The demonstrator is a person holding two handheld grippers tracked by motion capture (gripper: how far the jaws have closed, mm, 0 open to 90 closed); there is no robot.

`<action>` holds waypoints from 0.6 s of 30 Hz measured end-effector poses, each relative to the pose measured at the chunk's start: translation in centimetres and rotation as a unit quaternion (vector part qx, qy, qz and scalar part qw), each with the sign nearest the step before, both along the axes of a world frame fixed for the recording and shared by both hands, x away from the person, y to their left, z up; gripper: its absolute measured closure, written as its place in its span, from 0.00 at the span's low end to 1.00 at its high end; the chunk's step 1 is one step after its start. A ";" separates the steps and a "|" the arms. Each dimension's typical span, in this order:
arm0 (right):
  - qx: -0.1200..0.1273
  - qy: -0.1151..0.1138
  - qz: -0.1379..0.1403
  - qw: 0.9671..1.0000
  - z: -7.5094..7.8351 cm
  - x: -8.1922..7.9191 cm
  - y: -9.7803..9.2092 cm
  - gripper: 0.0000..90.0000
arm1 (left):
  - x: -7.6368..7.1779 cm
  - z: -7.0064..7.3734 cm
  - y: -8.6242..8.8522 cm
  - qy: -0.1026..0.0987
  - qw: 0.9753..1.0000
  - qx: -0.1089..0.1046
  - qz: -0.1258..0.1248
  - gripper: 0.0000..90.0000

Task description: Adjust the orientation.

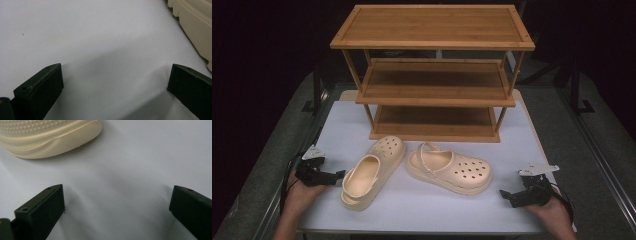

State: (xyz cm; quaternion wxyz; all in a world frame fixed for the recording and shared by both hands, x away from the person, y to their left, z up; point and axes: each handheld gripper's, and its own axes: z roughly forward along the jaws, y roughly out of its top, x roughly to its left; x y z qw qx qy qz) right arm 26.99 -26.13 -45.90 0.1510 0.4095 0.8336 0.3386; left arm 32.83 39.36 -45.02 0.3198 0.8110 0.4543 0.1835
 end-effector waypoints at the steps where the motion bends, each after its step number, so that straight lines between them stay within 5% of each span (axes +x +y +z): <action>1: 0.002 0.002 0.000 1.000 0.1 0.0 0.0 0.00 | 0.0 0.0 0.0 0.000 1.000 0.000 0.000 0.00; 4: 0.012 0.011 0.001 1.000 0.3 -0.1 -0.1 0.05 | 0.0 0.0 0.0 0.000 1.000 -0.001 0.001 0.00; 10: 0.059 -0.016 0.028 0.998 2.3 -1.0 0.0 0.17 | 0.0 0.0 0.0 0.000 1.000 -0.001 0.001 0.00; 18: 0.101 -0.023 0.061 0.993 4.3 -2.1 1.1 0.47 | 0.0 0.0 0.0 0.000 1.000 -0.001 0.001 0.00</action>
